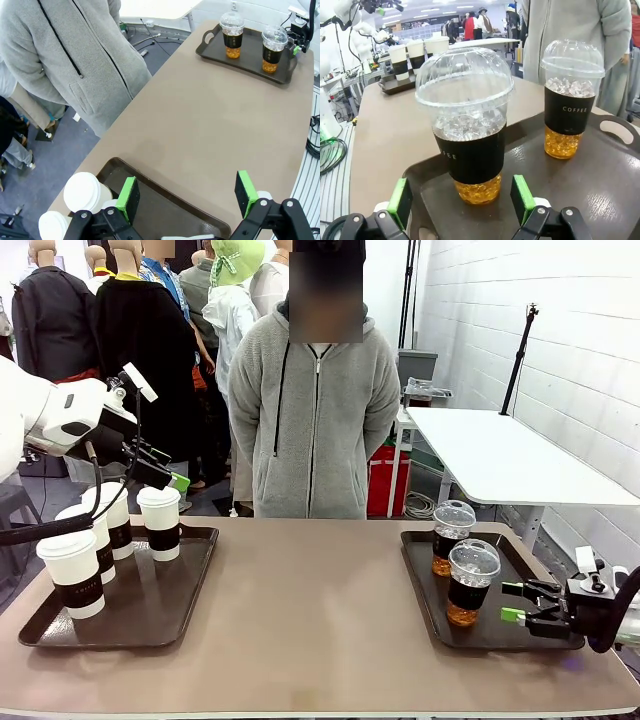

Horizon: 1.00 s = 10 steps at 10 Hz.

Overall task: Distribute the coffee onto the tray.
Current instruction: Pick up another iced Americano from the middle of the table and place it on the right Handle tray.

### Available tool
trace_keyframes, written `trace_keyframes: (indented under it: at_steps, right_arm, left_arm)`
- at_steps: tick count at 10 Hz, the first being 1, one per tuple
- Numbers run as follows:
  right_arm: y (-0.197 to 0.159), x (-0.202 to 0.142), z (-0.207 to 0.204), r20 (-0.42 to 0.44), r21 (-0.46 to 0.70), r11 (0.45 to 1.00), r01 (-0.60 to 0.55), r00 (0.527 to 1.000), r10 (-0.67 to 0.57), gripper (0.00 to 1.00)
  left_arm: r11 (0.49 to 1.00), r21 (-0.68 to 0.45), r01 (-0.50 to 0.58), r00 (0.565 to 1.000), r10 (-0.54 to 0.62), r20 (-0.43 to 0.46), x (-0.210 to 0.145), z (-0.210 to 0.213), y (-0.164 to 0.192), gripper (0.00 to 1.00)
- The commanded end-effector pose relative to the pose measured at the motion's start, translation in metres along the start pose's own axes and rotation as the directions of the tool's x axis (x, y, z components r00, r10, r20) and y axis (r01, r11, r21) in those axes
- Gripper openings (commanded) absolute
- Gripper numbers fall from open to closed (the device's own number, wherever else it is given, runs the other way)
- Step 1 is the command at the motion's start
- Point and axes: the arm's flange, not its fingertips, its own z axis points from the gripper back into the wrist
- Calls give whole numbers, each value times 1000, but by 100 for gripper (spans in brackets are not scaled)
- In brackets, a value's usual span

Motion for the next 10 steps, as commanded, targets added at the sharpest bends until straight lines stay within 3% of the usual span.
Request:
trace_keyframes:
  at_steps: [1,10]
  right_arm:
    - [-3,-2,-1,1,-2,1000,-7,1000,7,100]
    - [-3,-2,-1,1,-2,1000,-7,1000,7,100]
  left_arm:
    - [1000,-11,11,1000,-11,6,-3,-2,3,100]
    - [1000,-11,11,1000,-11,6,-3,-2,3,100]
